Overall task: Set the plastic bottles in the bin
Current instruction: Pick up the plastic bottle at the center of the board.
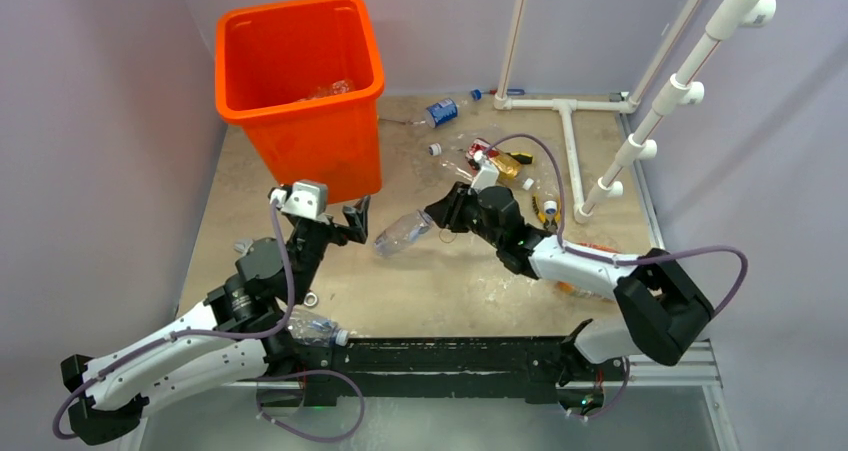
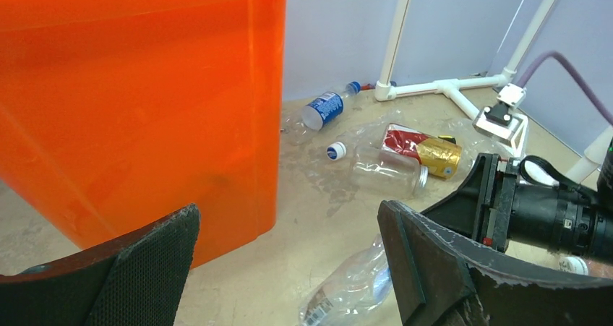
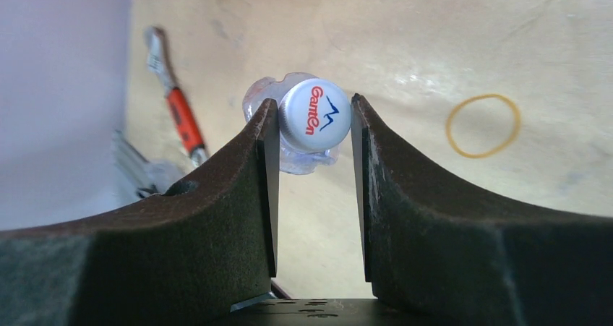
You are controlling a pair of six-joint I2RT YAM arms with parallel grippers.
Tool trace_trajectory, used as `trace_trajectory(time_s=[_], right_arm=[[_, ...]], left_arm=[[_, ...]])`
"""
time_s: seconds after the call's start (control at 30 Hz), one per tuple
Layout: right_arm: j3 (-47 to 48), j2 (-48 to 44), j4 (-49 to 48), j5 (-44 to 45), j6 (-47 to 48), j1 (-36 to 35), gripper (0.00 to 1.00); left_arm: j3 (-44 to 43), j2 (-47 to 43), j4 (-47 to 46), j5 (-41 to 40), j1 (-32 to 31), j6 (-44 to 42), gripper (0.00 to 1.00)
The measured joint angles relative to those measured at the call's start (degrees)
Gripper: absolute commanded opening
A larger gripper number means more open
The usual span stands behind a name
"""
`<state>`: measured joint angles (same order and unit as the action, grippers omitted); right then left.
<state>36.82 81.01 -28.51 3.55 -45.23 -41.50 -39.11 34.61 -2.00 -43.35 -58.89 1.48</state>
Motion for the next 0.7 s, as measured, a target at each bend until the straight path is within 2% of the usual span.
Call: trace_trajectory(time_s=[0.17, 0.27, 0.7], right_arm=[[2.86, -5.49, 13.11, -0.09, 10.25, 0.13, 0.00], [5.22, -9.01, 20.35, -0.07, 15.54, 0.15, 0.00], [16.15, -22.08, 45.53, -5.29, 28.59, 0.15, 0.00]], left_arm=[[-0.04, 1.36, 0.00, 2.21, 0.00, -0.11, 0.94], [-0.07, 2.95, 0.07, 6.32, 0.00, -0.33, 0.95], [0.26, 5.79, -0.50, 36.81, 0.00, -2.45, 0.99]])
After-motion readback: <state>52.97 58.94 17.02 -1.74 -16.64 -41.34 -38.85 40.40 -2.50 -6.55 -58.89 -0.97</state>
